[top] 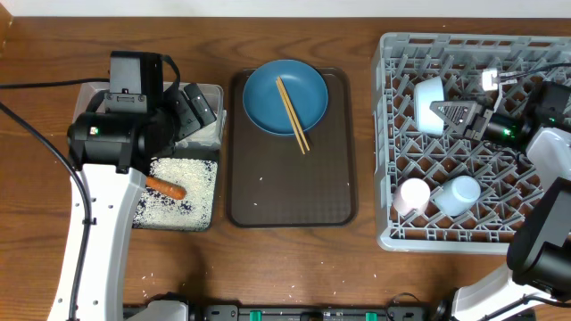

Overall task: Sort waste into correct bins and load items into the dishwasher rack
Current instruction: 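Carry the bowl right and lower it tilted into the rack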

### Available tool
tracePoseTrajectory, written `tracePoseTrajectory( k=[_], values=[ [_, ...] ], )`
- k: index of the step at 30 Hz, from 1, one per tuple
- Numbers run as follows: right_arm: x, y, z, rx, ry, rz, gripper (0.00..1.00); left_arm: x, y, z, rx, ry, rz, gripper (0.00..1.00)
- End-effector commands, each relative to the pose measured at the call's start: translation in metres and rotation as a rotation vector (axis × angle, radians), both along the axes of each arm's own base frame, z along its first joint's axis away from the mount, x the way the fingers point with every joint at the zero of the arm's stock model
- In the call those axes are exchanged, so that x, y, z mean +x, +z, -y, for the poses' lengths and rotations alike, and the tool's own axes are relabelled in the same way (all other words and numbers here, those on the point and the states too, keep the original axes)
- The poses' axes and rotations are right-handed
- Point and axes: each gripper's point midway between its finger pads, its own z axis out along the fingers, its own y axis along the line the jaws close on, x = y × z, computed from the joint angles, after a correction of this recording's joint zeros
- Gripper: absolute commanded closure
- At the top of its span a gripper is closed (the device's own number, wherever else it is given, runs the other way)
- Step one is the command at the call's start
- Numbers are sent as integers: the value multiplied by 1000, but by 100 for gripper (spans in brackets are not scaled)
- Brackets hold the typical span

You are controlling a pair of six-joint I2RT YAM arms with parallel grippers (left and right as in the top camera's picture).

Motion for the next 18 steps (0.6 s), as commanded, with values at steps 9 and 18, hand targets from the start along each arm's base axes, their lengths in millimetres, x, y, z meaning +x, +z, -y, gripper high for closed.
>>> tracePoseTrajectory(
  k=[9,18],
  values=[
    [-5,-11,-9,-2,11,-59,99,0,-2,-4,18,8,-7,1],
    [-11,-49,6,-132,-64,-179,99,-1,-2,-4,18,8,-7,1]
  ],
)
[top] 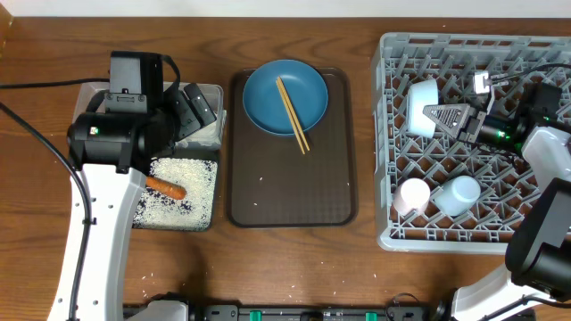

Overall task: Sort waste into correct bins and load items into the dishwasher rack
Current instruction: 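Carry the bowl right and lower it tilted into the rack, then open the right gripper, release the bowl, and lift away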

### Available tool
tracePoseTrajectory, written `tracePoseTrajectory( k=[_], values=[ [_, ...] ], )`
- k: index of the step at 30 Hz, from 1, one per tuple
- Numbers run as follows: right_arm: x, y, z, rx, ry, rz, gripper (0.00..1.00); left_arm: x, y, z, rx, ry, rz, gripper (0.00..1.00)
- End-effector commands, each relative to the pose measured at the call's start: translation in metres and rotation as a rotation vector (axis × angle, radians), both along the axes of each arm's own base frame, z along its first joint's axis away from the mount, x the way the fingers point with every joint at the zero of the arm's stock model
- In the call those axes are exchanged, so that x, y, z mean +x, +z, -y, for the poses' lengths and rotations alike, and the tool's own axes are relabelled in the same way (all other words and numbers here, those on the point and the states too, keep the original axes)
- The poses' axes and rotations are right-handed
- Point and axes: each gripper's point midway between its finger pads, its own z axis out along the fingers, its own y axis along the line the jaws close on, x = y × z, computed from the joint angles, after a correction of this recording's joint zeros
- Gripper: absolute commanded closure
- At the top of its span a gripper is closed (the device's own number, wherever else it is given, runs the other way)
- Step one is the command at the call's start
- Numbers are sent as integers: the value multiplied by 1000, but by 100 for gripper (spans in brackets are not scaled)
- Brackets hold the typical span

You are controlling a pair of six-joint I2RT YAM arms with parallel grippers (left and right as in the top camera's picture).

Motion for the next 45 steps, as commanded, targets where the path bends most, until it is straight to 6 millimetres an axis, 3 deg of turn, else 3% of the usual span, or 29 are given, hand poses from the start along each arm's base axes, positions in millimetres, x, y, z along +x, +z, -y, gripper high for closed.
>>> tracePoseTrajectory(
  k=[1,7,17,18,19,25,29,32,38,41,45],
  values=[
    [-3,-46,19,-160,-85,-132,99,0,-2,-4,18,8,-7,1],
    [-17,-75,62,-269,-208,-296,99,0,-2,-4,18,8,-7,1],
    [-33,-76,106,-208,-335,-392,95,0,-2,-4,18,8,-7,1],
    [-34,-76,108,-203,-342,-399,76,0,-2,-4,18,8,-7,1],
    [-34,-76,110,-196,-351,-409,68,-1,-2,-4,18,8,-7,1],
    [-29,-68,117,-183,-380,-424,33,-1,-2,-4,18,8,-7,1],
    [-26,-57,125,-229,-410,-424,20,0,-2,-4,18,8,-7,1],
    [-25,-43,136,-316,-458,-419,19,-1,-2,-4,18,8,-7,1],
    [-30,7,145,-478,-544,-350,19,-1,-2,-4,18,8,-7,1],
    [-32,35,135,-560,-556,-274,19,0,-2,-4,18,8,-7,1],
    [-31,65,105,-660,-532,-151,16,0,-2,-4,18,8,-7,1]
  ],
)
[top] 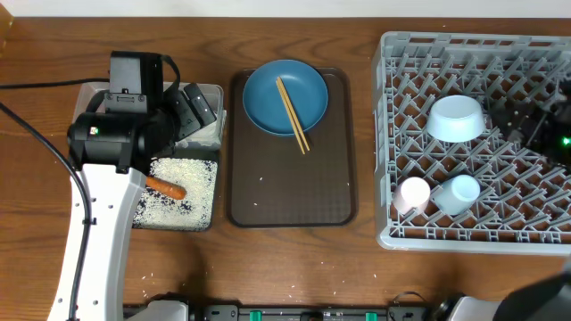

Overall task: Sort waste into correct bins and load items into the dishwasher rack
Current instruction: 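Open the right gripper, release the bowl, and lift away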

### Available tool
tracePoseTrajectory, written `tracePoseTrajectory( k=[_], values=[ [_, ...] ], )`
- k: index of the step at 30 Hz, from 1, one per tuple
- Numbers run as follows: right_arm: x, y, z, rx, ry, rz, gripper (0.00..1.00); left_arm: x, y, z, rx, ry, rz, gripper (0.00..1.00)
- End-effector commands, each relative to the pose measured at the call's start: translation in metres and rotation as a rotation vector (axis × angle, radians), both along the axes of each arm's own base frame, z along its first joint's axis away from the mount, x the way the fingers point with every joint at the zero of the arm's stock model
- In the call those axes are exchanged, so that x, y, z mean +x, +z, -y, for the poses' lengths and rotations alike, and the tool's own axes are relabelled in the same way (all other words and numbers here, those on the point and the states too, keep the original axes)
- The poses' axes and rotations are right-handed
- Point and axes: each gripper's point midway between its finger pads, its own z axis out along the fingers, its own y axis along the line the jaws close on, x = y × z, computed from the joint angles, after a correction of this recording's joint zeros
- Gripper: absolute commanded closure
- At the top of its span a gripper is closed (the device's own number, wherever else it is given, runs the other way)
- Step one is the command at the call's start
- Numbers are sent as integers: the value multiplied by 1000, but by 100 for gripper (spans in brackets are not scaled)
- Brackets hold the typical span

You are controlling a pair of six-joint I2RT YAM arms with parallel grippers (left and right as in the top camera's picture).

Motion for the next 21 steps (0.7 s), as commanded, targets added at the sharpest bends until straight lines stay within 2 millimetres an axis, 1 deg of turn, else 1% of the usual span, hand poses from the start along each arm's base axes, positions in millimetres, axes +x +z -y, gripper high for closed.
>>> tracePoseTrajectory(
  k=[1,3,5,7,9,10,11,12,13,14,19,21],
  values=[
    [2,22,-25,-125,53,48,16,0,-2,-4,18,8,-7,1],
    [6,28,-43,-182,108,78,13,0,-2,-4,18,8,-7,1],
    [11,28,-61,-238,173,99,13,0,-2,-4,18,8,-7,1],
    [17,22,-65,-302,187,87,15,0,-2,-4,18,8,-7,1],
    [23,13,-59,-384,157,55,29,0,-2,-4,18,8,-7,1],
    [27,9,-54,-420,140,43,43,-1,-2,-4,18,8,-7,1],
    [31,6,-50,-445,127,35,60,0,-2,-4,18,8,-7,1],
    [35,2,-46,-466,114,28,79,0,-2,-4,18,8,-7,1],
    [39,-2,-43,-474,108,23,87,0,-2,-4,18,8,-7,1],
    [43,-6,-42,-473,109,18,89,-1,-2,-4,18,8,-7,1],
    [55,-37,-40,-455,124,-42,89,0,-2,-4,18,8,-7,1],
    [61,-50,-39,-444,132,-60,94,0,-2,-4,18,8,-7,1]
  ],
)
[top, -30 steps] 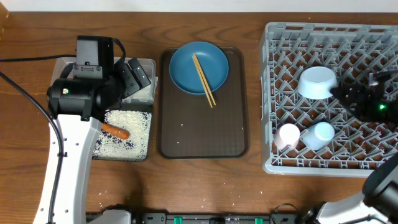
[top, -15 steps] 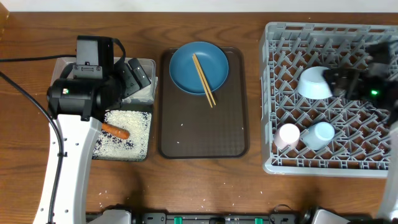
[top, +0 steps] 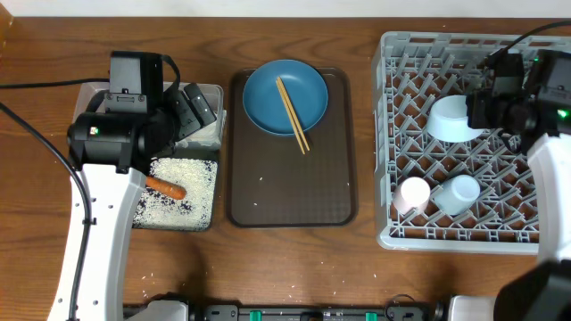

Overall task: Sort waste into correct bins and load items into the dishwasher rack
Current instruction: 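Open the right gripper, release the bowl, and lift away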

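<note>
A blue plate [top: 285,96] with a pair of chopsticks [top: 293,114] across it sits at the far end of the brown tray [top: 292,201]. The grey dishwasher rack [top: 393,134] on the right holds a white bowl [top: 446,119] and two white cups [top: 412,193] [top: 459,192]. My right gripper [top: 482,109] is at the bowl's right rim, covering part of it. Its fingers are hidden under the wrist, so their state does not show. My left gripper [top: 194,107] hangs open over the waste bin [top: 211,89] at the left, holding nothing.
The waste bin holds rice and an orange sausage-like piece [top: 165,187] in its near compartment. A few rice grains lie on the tray and on the wooden table [top: 294,267] near the front edge. Cables trail at the far left and far right.
My right arm was drawn back at the rack's right edge, clear of the bowl. Now its gripper is at the bowl's right rim. The bowl sits in nearly the same spot. My left arm is unchanged.
My right gripper held the white bowl on edge over the rack's left part, then slightly farther back. Later the bowl lay in the rack's middle and the arm was off to the right. Now the gripper is back at the bowl. Plate, chopsticks and left arm stayed put.
</note>
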### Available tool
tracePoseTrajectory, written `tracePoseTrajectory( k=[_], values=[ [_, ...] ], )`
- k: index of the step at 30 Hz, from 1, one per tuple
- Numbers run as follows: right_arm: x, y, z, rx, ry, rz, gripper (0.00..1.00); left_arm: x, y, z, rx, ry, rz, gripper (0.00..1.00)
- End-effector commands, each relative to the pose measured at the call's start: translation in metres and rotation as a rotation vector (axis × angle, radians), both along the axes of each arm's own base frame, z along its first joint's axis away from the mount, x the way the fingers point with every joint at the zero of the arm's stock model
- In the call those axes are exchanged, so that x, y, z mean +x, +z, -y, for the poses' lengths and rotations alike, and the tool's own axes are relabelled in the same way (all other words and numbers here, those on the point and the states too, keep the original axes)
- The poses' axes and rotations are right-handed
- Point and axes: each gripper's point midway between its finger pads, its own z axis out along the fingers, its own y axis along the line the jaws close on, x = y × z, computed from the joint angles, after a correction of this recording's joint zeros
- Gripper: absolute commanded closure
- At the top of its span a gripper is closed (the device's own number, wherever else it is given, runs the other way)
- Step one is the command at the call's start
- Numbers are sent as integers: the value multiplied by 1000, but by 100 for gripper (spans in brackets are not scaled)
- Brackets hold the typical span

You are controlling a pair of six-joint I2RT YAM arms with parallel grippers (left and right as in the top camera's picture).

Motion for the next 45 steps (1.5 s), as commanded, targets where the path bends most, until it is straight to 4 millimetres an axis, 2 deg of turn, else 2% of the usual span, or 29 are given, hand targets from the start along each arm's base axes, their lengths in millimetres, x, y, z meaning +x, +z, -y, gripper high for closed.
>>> tracePoseTrajectory(
  k=[1,5,10,19,22,27,34,45],
  values=[
    [10,-17,1,-9,10,-27,97,-1,-2,-4,18,8,-7,1],
    [12,-36,0,11,16,-72,98,0,-2,-4,18,8,-7,1],
    [5,-40,1,4,5,-106,99,-1,-2,-4,18,8,-7,1],
    [-33,-50,14,-54,-84,-265,99,0,-2,-4,18,8,-7,1],
    [-36,-51,13,-45,-91,-281,99,0,-2,-4,18,8,-7,1],
    [-35,-46,6,-20,-73,-261,99,0,-2,-4,18,8,-7,1],
    [-33,-27,-6,33,-38,-198,95,0,-2,-4,18,8,-7,1],
    [-49,-11,-18,78,-11,-194,89,-1,-2,-4,18,8,-7,1]
  ],
)
